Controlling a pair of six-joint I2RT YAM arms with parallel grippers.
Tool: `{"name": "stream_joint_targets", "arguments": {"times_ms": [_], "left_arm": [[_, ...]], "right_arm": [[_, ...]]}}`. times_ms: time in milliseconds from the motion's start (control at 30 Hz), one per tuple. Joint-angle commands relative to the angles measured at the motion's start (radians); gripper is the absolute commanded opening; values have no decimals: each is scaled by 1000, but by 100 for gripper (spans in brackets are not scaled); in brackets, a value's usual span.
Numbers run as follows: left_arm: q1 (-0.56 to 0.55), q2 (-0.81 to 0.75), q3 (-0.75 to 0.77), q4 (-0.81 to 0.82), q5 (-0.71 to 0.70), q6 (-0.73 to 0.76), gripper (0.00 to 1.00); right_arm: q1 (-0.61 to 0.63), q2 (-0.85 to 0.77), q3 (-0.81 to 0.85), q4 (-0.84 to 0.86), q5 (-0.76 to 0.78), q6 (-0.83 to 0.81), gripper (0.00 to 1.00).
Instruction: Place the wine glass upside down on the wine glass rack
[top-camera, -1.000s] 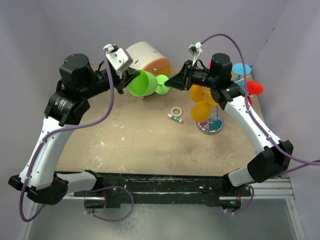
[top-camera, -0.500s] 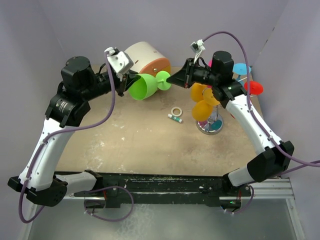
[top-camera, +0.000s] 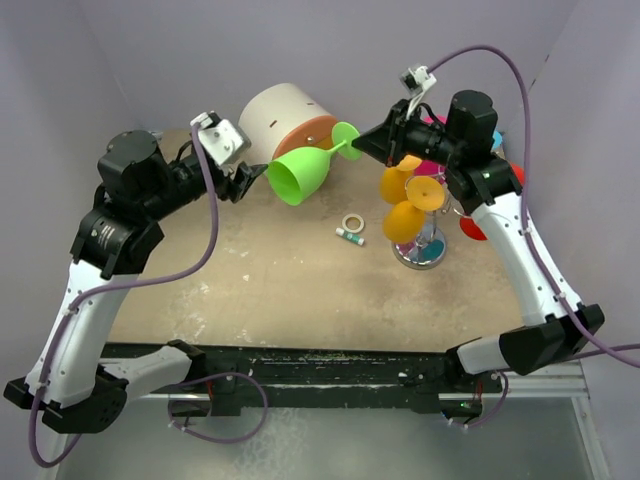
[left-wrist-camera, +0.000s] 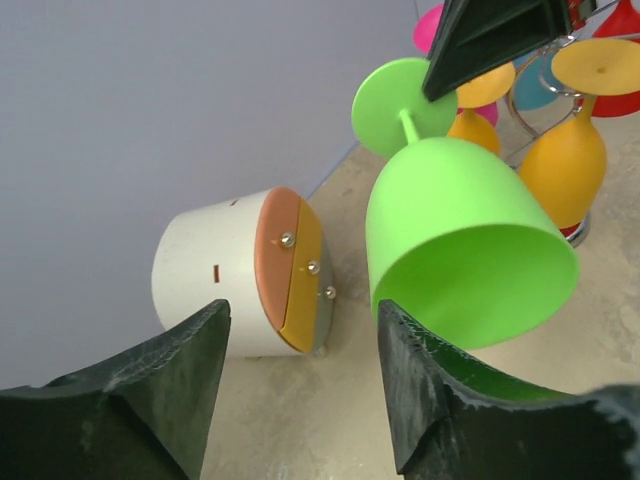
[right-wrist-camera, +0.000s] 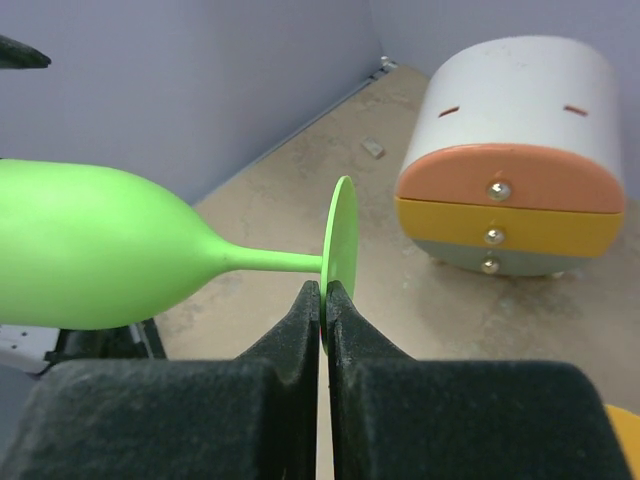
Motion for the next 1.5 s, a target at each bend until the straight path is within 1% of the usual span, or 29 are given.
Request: {"name": "stream_joint_targets", "arguments": {"times_ms": [0, 100, 200, 267, 333, 467, 600, 700, 833, 933, 1033, 1167, 1267, 1467], "left_arm": [[12, -48, -18, 10, -86, 72, 67], [18, -69, -36, 14, -135, 96, 74], [25, -81, -53, 32, -201, 92, 83], [29, -86, -61, 45, -244, 72, 91], [32, -88, -65, 51, -281, 53, 100], [32, -92, -74, 60, -317, 48, 99], [32, -94, -86, 63, -306, 49, 99], [32, -92, -92, 68, -297, 49, 99], [38, -88, -97, 71, -281, 47, 99], [40, -83, -98, 74, -268, 47, 99], [42, -76, -93, 73, -257, 47, 99], [42, -70, -89, 76, -250, 49, 99], [41, -67, -93, 82, -247, 49, 99], [41, -60, -100, 88, -220, 37, 99]], "right_arm": [[-15, -70, 85, -55, 72, -145, 0], [-28, -92, 118, -95, 77, -211, 0], [-34, -102, 170, -177, 49, -320, 0], [-34, -104, 220, -286, 40, -437, 0], [-34, -108, 259, -382, -5, -546, 0], [-34, -149, 280, -546, -82, -774, 0], [-34, -206, 256, -662, -111, -931, 0], [-34, -253, 236, -730, -84, -1021, 0], [-35, -341, 177, -783, 0, -1117, 0], [-64, -419, 115, -786, 62, -1156, 0], [-127, -503, 66, -785, 106, -1172, 0], [-205, -592, 40, -816, 125, -1194, 0], [-257, -641, 21, -836, 131, -1229, 0], [-322, -720, -46, -833, 216, -1211, 0]]}}
